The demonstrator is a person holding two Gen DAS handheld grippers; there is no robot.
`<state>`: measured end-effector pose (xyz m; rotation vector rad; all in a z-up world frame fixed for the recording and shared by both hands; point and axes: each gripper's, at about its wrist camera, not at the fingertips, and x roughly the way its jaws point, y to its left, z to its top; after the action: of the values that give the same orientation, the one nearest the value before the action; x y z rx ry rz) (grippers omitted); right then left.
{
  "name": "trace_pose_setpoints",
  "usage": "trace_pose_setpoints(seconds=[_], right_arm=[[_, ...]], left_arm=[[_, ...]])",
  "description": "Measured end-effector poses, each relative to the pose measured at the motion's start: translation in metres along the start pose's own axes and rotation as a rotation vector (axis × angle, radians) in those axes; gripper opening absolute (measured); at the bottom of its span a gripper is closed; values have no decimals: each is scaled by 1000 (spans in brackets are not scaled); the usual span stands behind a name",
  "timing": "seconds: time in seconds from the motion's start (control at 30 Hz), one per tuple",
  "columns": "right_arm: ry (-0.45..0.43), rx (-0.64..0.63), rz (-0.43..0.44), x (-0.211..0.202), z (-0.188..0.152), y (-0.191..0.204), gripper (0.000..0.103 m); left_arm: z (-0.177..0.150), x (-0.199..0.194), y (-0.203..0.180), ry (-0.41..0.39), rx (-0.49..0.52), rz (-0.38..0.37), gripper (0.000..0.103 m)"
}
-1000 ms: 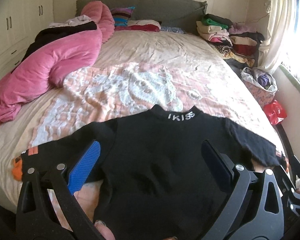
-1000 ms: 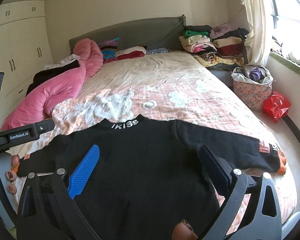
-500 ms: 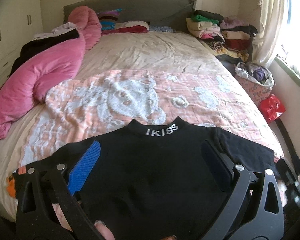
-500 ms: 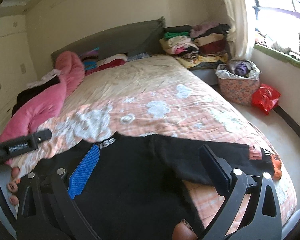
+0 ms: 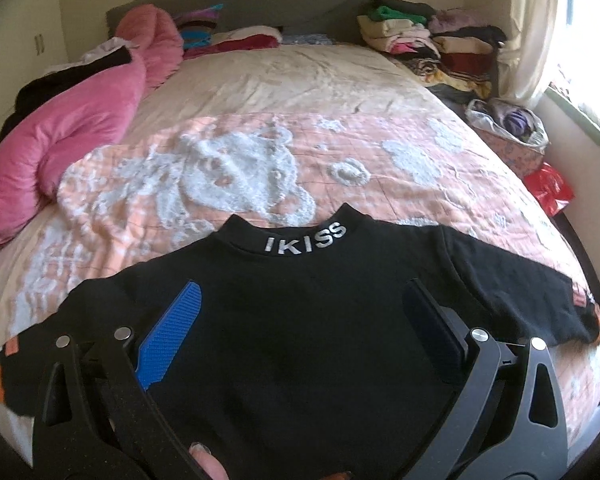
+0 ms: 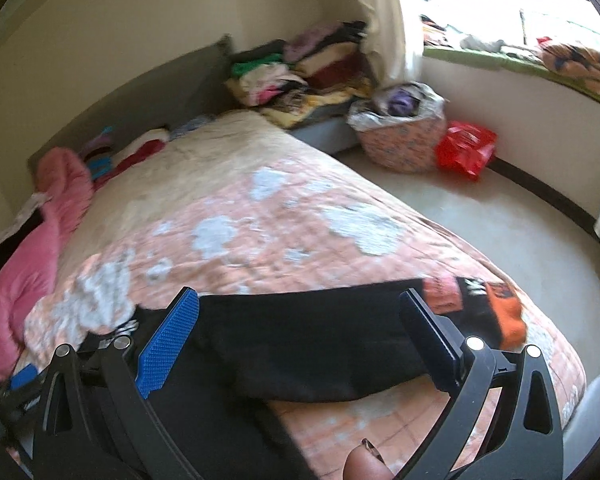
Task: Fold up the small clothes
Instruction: 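Grasp the orange sleeve cuff with the right tool, then lift the sleeve with the right tool and lay it across the shirt body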
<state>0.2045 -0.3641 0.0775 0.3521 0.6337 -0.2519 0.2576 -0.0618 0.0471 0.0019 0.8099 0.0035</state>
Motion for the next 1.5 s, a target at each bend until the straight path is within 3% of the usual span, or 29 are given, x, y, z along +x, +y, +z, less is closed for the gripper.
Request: trace_pose_setpoints(seconds=[0.27,0.53,0.83,0.93,1.1,1.17,1.23,1.3,1.5], right_arm=[[81,187,-97,37,-20,-57,99],[170,403,-176,67,-45,-116,99],[201,484,-244,86,-50,-142,99],[190,571,-211,82,-61,-154,99],[166,566,-171,87,-57,-155,99],[134,541,-163,91,-53,-156,80],[104,503,-168,90,-50,-154,35],[83,479,-132,90,-47,-153,16],[9,389,-44,68,-34,-138,10]], left_arm=[[-19,40,2,110,31,-70,95],[-30,52,5,144,46,-91,95],[-46,73,1,190,54,-133,95],[-51,72,-10,190,89,-137,95],[-58,73,-20,210,106,-182,95],[-56,70,-19,197,105,-174,95],[-51,62,-12,161,82,-170,95],[-45,57,-5,138,57,-169,95],[-34,43,15,109,-8,-169,95]])
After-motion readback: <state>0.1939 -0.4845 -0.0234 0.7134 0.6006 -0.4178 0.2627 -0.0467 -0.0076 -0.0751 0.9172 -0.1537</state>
